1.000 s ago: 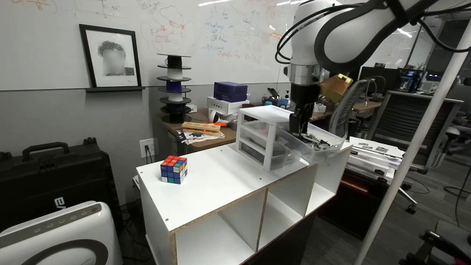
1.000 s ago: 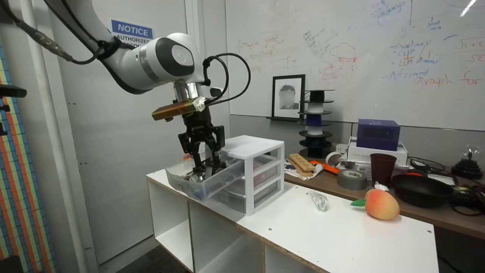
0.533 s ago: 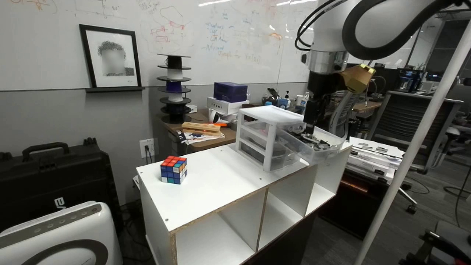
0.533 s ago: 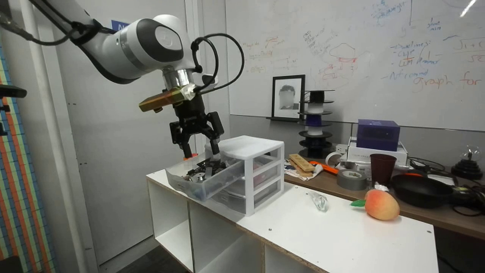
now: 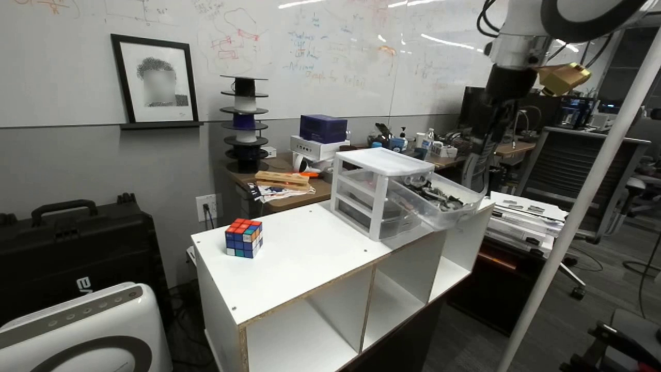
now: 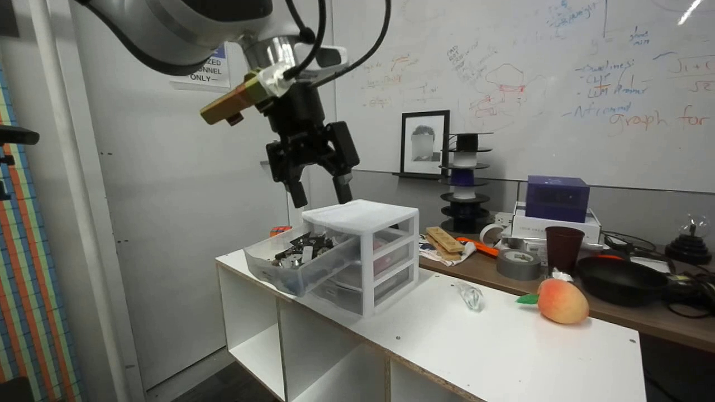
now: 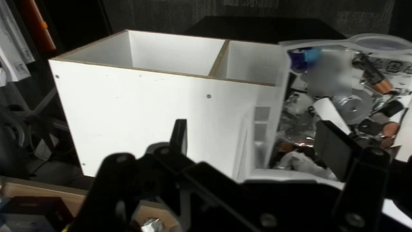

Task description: Put the usb and the transparent package inside the drawer and close it

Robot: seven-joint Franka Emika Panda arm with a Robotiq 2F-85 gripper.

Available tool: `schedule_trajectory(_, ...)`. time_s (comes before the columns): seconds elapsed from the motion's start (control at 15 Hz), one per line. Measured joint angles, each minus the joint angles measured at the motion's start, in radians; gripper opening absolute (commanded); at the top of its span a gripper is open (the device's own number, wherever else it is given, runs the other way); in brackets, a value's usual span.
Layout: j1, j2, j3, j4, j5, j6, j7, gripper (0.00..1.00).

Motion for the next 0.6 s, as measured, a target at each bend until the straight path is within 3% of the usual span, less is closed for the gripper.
schedule_trajectory(0.33,-0.088,-0.003,-0.106,0.078,0.011,-0.03,-0.151,1.0)
schedule_trajectory(0.6,-0.102,0.081,-0.128,0.231,0.029,-0.115,-0.209,1.0)
